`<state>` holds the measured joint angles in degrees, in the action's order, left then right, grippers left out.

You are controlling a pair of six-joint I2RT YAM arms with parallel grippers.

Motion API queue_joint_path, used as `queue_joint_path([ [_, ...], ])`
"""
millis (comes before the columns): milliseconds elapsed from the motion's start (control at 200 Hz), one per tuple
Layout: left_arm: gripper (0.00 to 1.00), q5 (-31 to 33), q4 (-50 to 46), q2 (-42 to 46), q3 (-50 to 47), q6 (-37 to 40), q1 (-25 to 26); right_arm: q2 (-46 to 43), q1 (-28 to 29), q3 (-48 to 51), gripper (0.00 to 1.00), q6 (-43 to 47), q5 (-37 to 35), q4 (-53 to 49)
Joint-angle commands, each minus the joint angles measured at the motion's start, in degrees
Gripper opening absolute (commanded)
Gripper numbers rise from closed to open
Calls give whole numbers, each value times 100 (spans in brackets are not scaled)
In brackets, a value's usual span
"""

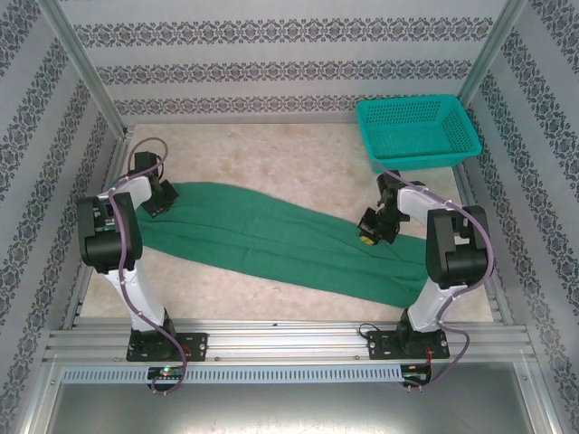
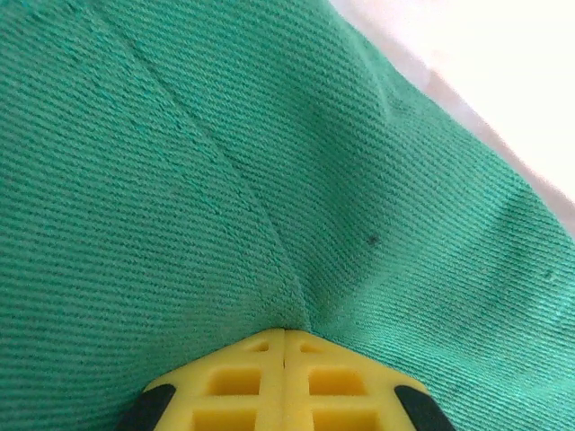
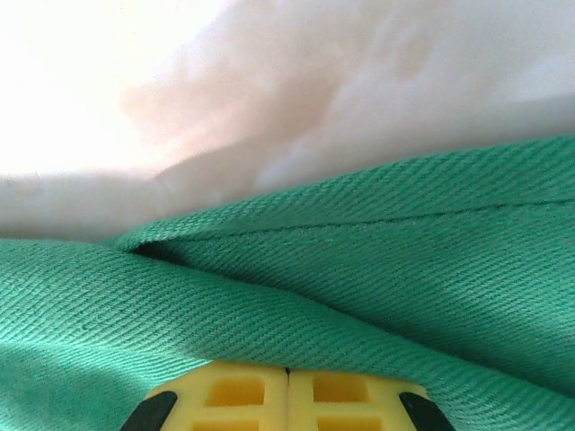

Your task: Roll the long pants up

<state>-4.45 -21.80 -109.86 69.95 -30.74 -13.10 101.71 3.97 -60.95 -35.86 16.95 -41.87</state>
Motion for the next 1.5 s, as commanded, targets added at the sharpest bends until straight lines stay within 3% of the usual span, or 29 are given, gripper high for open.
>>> queue_joint_path([
  [0, 0, 202, -140, 71, -240, -134, -137, 313, -30, -423, 0, -19, -450, -407],
  [190, 0, 53, 1, 206, -562, -195, -164, 859, -189, -1232, 0, 213, -648, -764],
  [520, 0, -214, 106, 359, -736, -224, -159, 1334, -1089, -2298, 0, 710, -1246, -1068],
  [580, 0, -343, 145, 407, -733, -259, -149, 1433, -1252, -2527, 0, 716, -1098, -1094],
  [734, 0, 227, 255, 1057, -733, -123, 99, 926, -1082, -2474, 0, 768, -1282, -726],
  [854, 21, 227, 302, 1490, -618, 88, 224, 8, -621, -2017, 0, 913, -1852, -488],
  [909, 31, 41, 221, 1508, -494, 152, 229, -351, -518, -1740, 0, 864, -1651, -447],
  [1069, 31, -888, -351, 992, 69, 418, 421, -870, -459, -935, 0, 685, -463, -574],
  [1244, 37, -841, -402, 526, 35, 473, 993, -987, -376, -263, 0, 593, -70, -579],
  [1494, 36, -1157, -143, 252, -24, 312, 1029, -578, -72, -177, 0, 570, 9, -651],
])
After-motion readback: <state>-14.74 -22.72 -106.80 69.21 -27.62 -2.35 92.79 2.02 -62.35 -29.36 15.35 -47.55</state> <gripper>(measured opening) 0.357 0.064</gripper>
